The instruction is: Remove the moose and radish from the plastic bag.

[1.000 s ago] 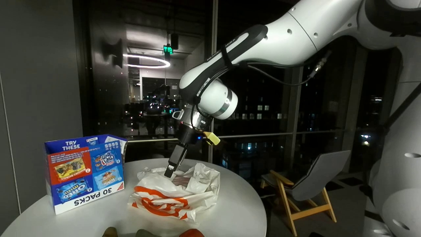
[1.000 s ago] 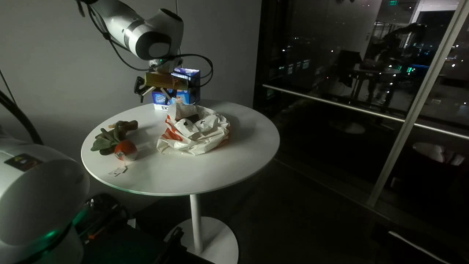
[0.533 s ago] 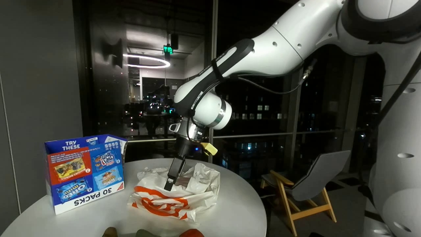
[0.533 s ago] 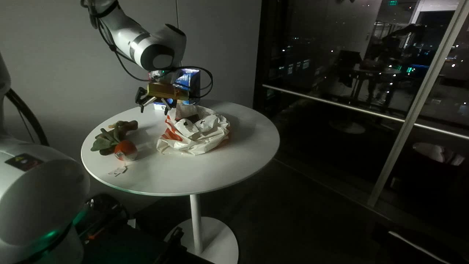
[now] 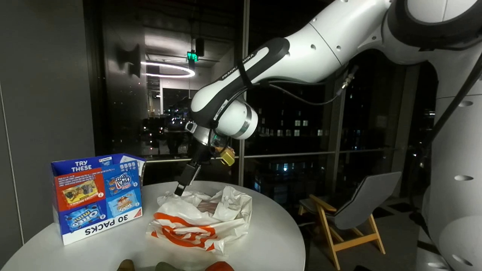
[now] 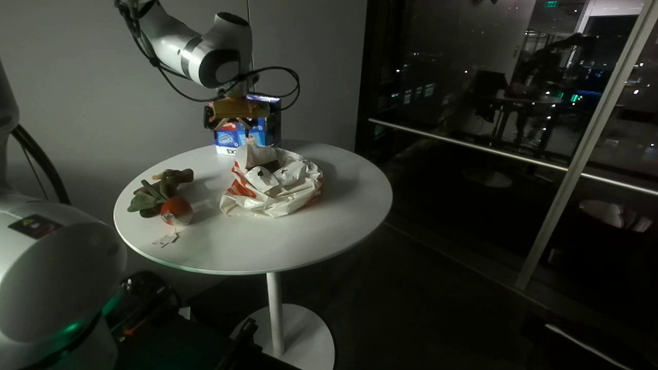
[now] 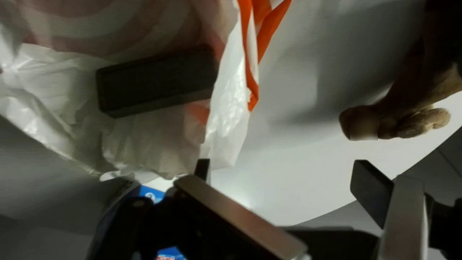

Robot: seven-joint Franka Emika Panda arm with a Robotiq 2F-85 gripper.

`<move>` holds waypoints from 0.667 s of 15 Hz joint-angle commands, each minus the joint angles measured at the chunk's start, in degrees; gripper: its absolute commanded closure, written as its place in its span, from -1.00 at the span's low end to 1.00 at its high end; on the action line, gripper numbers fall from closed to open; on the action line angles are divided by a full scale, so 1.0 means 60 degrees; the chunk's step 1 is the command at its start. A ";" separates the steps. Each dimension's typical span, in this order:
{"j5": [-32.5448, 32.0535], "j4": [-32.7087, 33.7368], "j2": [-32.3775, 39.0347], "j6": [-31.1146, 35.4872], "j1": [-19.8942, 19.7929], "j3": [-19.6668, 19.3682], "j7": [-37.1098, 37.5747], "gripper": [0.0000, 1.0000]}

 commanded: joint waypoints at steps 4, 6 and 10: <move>-0.1766 0.0779 0.0552 0.0950 -0.0234 -0.0344 0.2675 -1.00; -0.1786 0.1040 0.0799 0.0897 -0.0366 -0.0360 0.3086 -1.00; -0.1449 0.1463 0.1266 0.0858 -0.0609 -0.0235 0.3486 -1.00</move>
